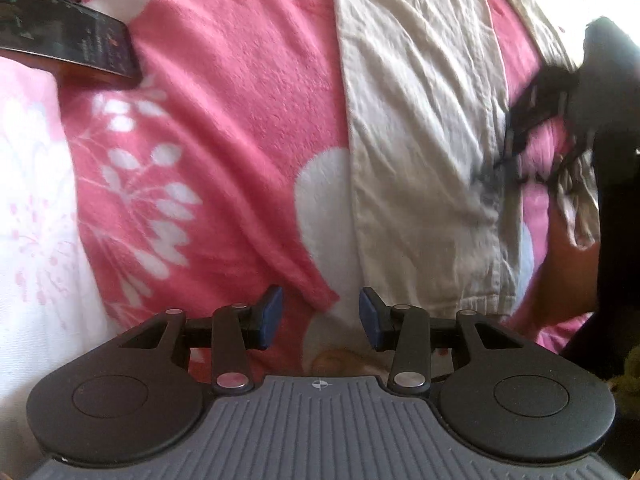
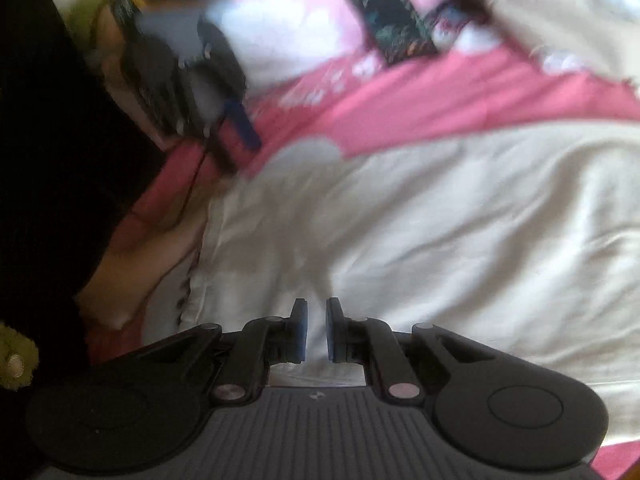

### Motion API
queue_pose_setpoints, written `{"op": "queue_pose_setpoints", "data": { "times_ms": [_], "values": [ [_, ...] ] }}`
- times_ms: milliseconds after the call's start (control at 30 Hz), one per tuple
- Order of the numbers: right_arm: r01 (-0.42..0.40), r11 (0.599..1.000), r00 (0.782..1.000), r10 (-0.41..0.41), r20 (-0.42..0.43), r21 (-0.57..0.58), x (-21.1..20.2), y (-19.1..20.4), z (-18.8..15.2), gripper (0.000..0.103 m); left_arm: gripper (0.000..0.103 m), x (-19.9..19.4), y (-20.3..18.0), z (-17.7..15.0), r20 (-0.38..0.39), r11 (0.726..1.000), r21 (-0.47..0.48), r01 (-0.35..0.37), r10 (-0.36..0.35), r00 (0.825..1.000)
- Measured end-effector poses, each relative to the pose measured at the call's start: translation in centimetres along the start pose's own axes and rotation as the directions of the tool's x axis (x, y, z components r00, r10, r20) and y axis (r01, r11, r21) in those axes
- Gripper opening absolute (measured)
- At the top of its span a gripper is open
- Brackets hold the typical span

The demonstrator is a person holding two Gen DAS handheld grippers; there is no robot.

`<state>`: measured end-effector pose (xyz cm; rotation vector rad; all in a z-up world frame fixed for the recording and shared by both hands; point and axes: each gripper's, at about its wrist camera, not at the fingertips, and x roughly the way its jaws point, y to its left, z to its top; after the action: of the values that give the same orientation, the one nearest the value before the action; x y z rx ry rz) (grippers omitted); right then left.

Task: Fold clothes

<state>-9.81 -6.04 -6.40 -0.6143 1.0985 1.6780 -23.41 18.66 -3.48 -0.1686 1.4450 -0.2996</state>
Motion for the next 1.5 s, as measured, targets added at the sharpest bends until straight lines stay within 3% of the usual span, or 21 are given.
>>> {"op": "queue_pose_setpoints", "data": {
  "times_ms": [133,233,333,467,567,667,767,1233,1367,1433,1500],
  "values": [
    [-0.197,0.978,0.980,0.195,-0.041,-0.071,5.4,4.8,-0.1,0.011,0.041,-0.2,0.1,0.2,0.018,1.000,-0.009,-0.008,0.008,1.000],
    [-0.232,0.969,0.972,0.230,-0.042,-0.079,6.4,6.2,0.6,0.009,0.041,-0.2,0.1,0.2,0.014,1.000,-0.014,-0.016,0.016,1.000],
    [-0.199,0.979,0.980,0.200,0.018,-0.036,3.9,4.5,1.5,0.009,0.041,-0.5,0.1,0.1,0.024,1.000,-0.005,-0.015,0.015,1.000],
    [-0.066,0.997,0.991,0.061,0.118,0.042,0.0,0.6,3.0,0.009,0.041,-0.7,0.3,0.2,0.041,1.000,-0.013,-0.018,0.018,0.999],
    [0.042,0.999,0.995,-0.044,0.084,0.031,2.4,-0.2,3.8,0.010,0.041,-0.6,0.3,0.2,0.046,0.999,-0.022,-0.024,0.025,0.999],
    [0.012,0.999,0.994,-0.008,0.113,-0.035,5.3,1.7,4.4,0.010,0.041,-0.6,0.3,0.5,0.042,0.999,-0.031,-0.033,0.034,0.999],
    [-0.079,0.995,0.992,0.085,0.096,-0.063,7.6,4.3,5.5,0.010,0.041,-0.6,0.4,0.8,0.045,0.999,-0.041,-0.034,0.036,0.998],
    [-0.095,0.993,0.985,0.105,0.139,-0.077,7.9,4.2,7.2,0.010,0.041,-0.7,1.4,2.2,0.064,0.996,-0.071,-0.054,0.059,0.996],
    [-0.208,0.973,0.964,0.221,0.149,-0.097,7.0,4.7,7.6,0.009,0.041,-1.1,0.7,2.9,0.115,0.996,-0.084,-0.040,0.050,0.992],
    [-0.196,0.980,0.959,0.184,0.215,0.033,4.8,1.3,7.9,0.009,0.041,-1.3,-0.3,3.3,0.158,0.997,-0.074,-0.021,0.033,0.987],
    [-0.151,0.968,0.949,0.086,0.304,0.199,1.3,-3.6,7.7,0.010,0.041,-1.1,-1.9,3.9,0.201,0.998,-0.057,-0.007,0.018,0.980]
  ]
}}
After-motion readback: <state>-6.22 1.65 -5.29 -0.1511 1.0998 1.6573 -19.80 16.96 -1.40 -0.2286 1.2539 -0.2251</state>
